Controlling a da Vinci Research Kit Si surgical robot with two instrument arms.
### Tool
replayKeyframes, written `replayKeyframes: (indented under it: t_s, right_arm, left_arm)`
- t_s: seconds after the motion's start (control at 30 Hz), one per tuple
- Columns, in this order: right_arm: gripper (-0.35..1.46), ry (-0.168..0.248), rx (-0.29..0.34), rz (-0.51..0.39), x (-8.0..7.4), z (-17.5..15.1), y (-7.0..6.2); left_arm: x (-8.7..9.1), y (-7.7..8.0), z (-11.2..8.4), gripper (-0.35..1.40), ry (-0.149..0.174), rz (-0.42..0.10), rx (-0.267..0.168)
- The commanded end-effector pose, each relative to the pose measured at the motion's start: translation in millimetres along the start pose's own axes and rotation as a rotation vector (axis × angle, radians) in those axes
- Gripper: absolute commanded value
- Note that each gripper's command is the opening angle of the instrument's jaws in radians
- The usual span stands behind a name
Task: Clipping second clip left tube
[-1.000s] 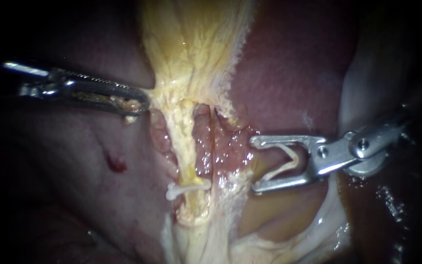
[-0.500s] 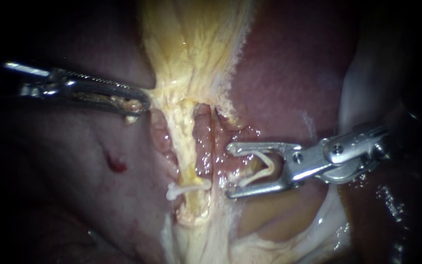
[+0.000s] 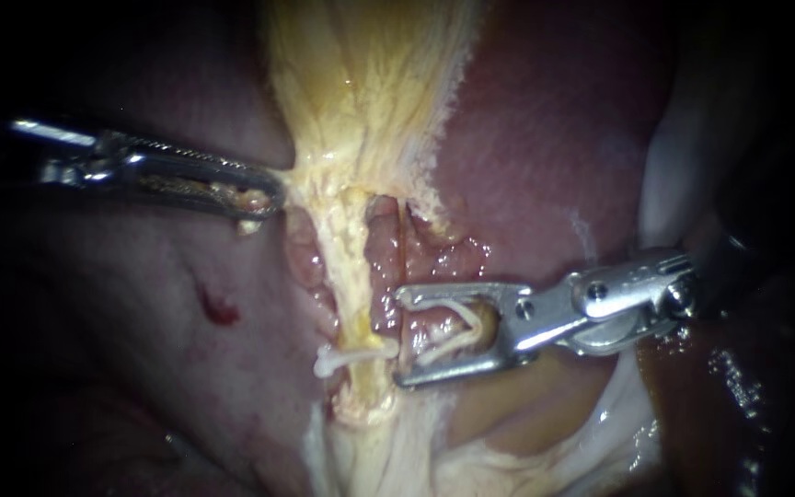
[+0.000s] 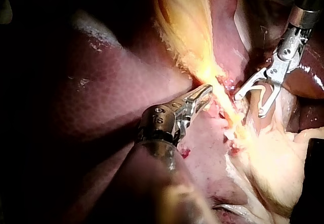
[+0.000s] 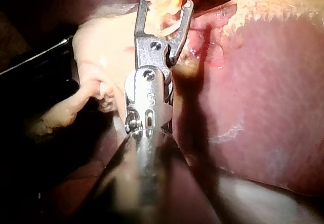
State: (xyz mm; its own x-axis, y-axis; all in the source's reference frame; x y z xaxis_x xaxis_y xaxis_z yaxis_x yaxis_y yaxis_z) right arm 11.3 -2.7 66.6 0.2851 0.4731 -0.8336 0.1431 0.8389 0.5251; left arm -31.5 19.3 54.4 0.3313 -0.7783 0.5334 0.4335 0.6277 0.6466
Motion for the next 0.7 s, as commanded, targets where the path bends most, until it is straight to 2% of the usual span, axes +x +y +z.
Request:
replayKeyframes:
  t_s: [0.03,0.4,0.7]
  right_arm:
    - [0.49,-0.001,0.0,0.005,-0.2,0.1,0.2]
    - [0.48,0.008,0.038,0.052,-2.9,0.9,2.3]
    - [0.48,0.01,0.048,0.076,-3.3,1.3,3.1]
  left_arm:
    - [0.0,0.0,0.0,-0.35,0.0,0.0,0.0]
    - [0.1,-0.1,0.1,-0.35,0.0,0.001,0.002]
    - [0.1,-0.3,0.1,-0.35,0.0,0.001,0.002]
